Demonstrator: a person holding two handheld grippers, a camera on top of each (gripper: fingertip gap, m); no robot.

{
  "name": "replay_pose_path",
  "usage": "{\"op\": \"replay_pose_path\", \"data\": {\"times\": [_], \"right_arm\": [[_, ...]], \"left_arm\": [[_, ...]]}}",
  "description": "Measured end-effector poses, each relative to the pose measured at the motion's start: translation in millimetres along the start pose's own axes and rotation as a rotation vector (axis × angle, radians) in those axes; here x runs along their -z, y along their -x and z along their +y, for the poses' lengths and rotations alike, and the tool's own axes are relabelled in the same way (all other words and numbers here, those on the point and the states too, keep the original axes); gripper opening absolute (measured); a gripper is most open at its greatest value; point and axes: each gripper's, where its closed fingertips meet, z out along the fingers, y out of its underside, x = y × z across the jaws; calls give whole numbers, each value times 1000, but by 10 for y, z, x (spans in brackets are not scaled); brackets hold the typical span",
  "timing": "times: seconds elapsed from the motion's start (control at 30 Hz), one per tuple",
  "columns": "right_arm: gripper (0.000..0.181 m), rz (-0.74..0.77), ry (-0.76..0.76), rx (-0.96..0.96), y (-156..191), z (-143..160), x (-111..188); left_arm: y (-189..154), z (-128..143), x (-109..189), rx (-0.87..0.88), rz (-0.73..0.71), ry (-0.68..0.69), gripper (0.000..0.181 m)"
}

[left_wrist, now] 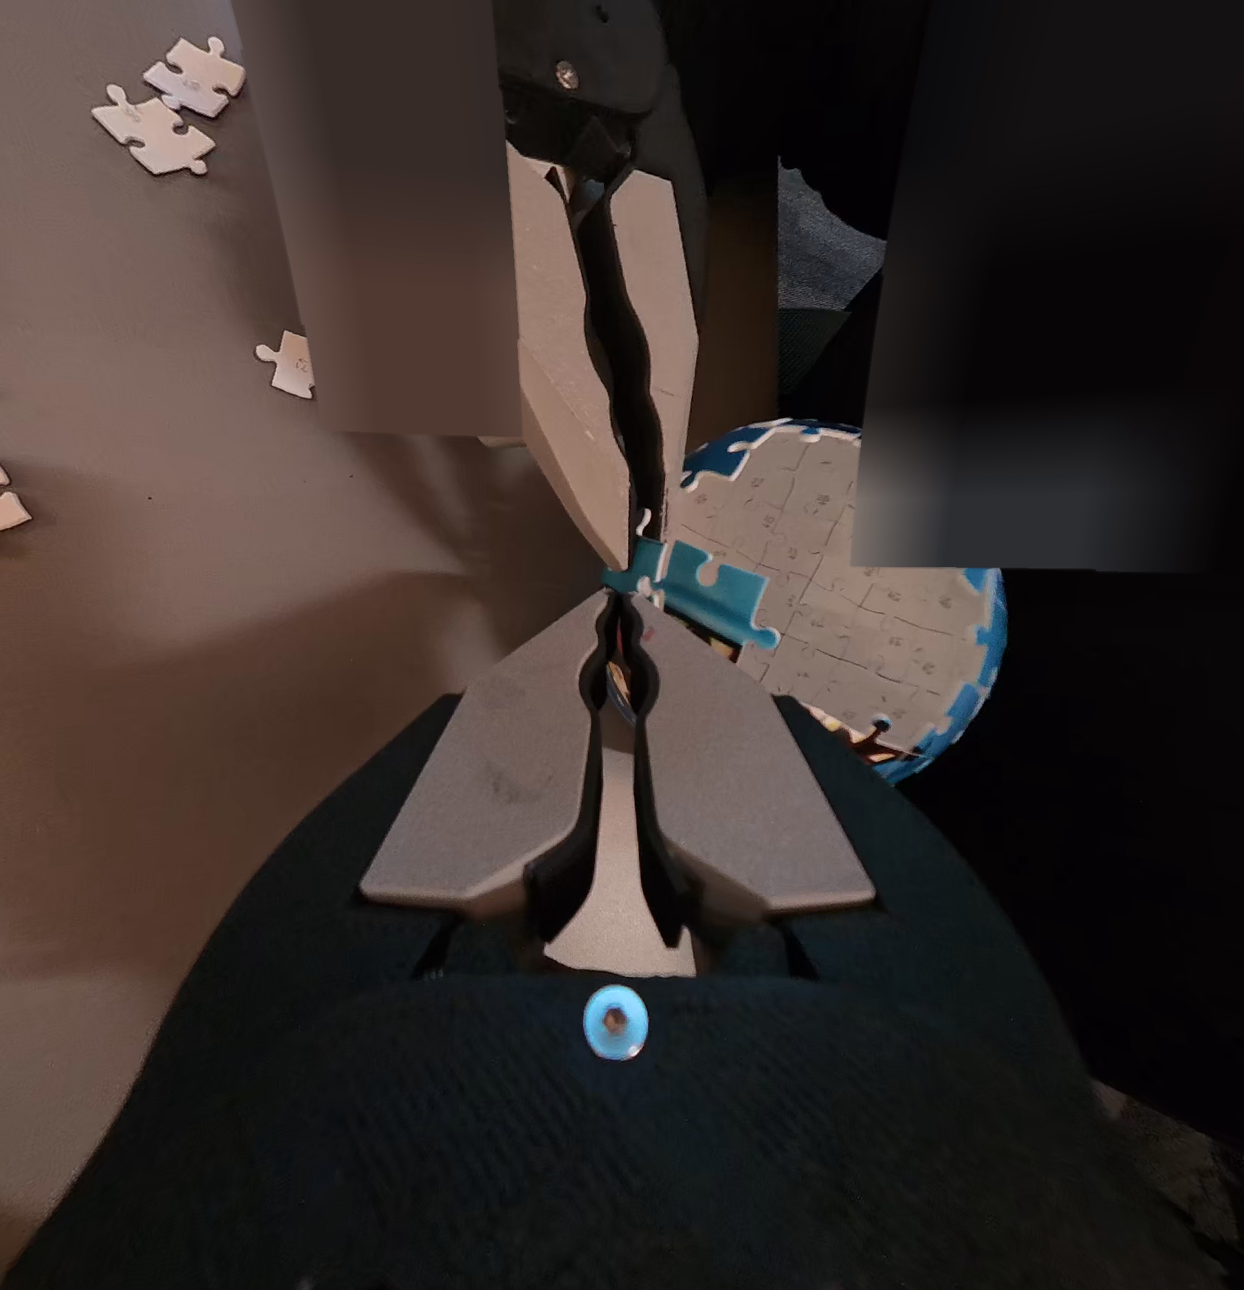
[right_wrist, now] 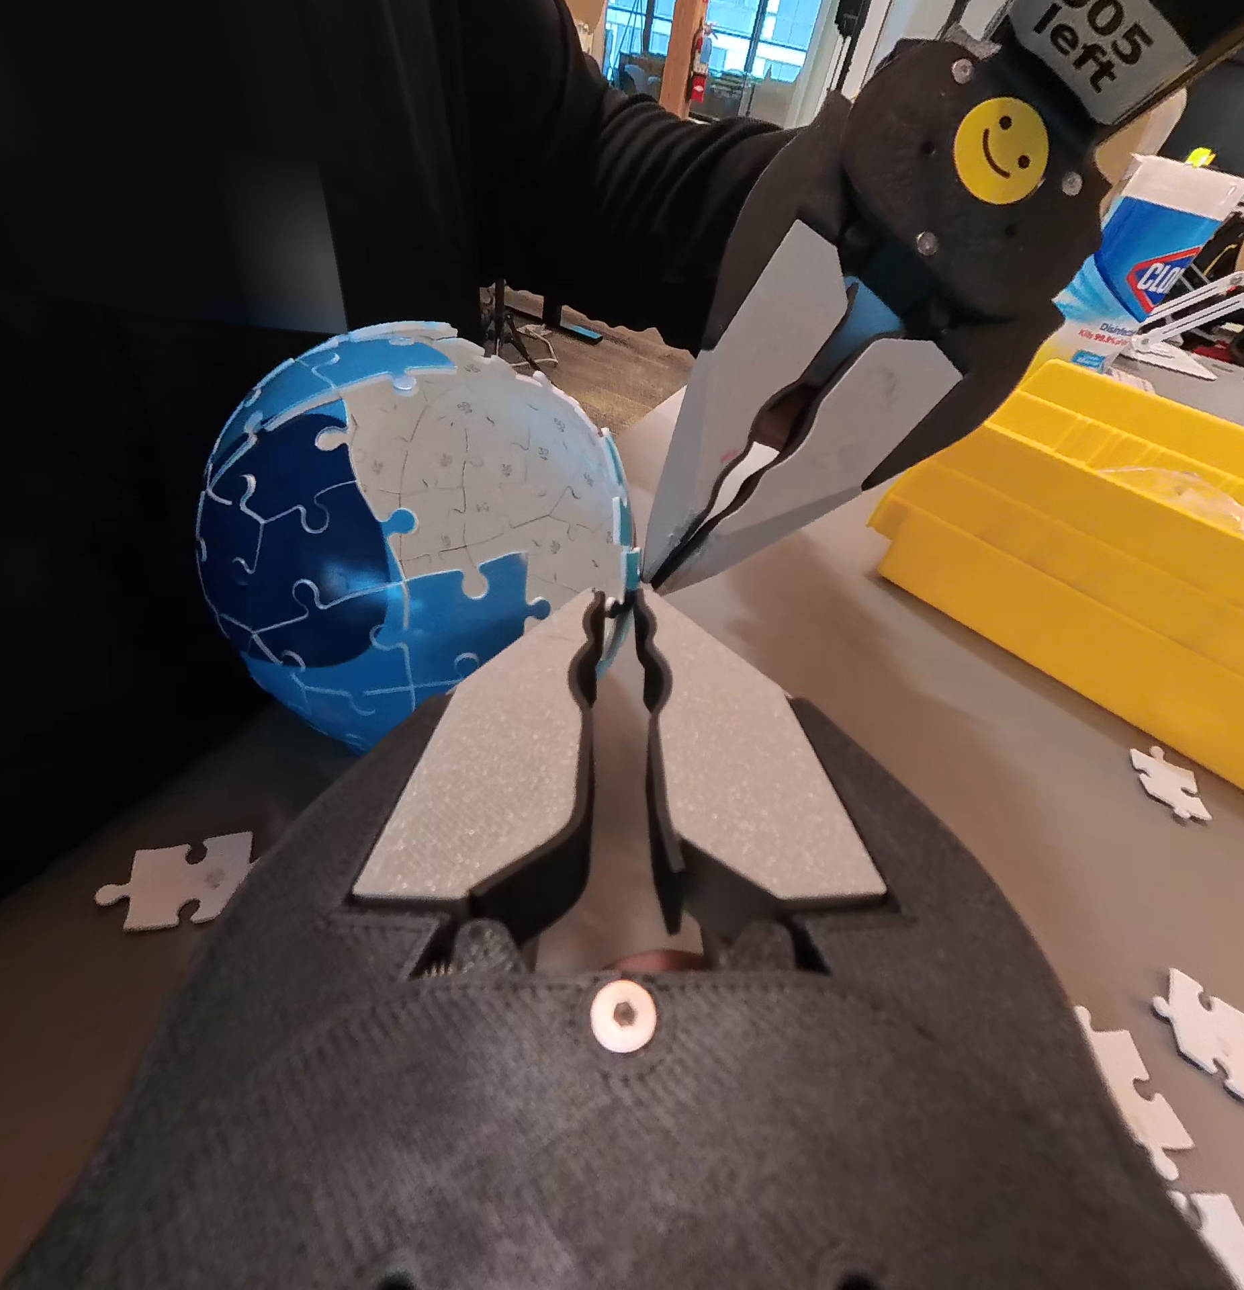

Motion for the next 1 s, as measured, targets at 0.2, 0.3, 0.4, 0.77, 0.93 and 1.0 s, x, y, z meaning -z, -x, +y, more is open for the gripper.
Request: {"op": "replay_pose_path", "data": {"times": [0.2,0.3,0.4,0.77,0.93,1.0], "right_arm": [[3,-1,-5,-7,-21,3,13],[2,-12,-25,-35,-34,-1,30],[2,-19,-30,-44,-32,0,35],[5,11,1,30,2,-39,-25],[4,26,1,46,-1,-46,-28],[4,31,-6,46,-4,-51,-33]], "left_arm": [[-7,2,5,-10,-8,5,0],[-14,-15,8,-8,-2,-3,0],[-18,-26,10,2,9,-13,0],[-27,-32,0,-11,8,-10,0],[-31,-29,5,-9,8,-10,0],[-32,-30,5,-9,7,-12,0]]}}
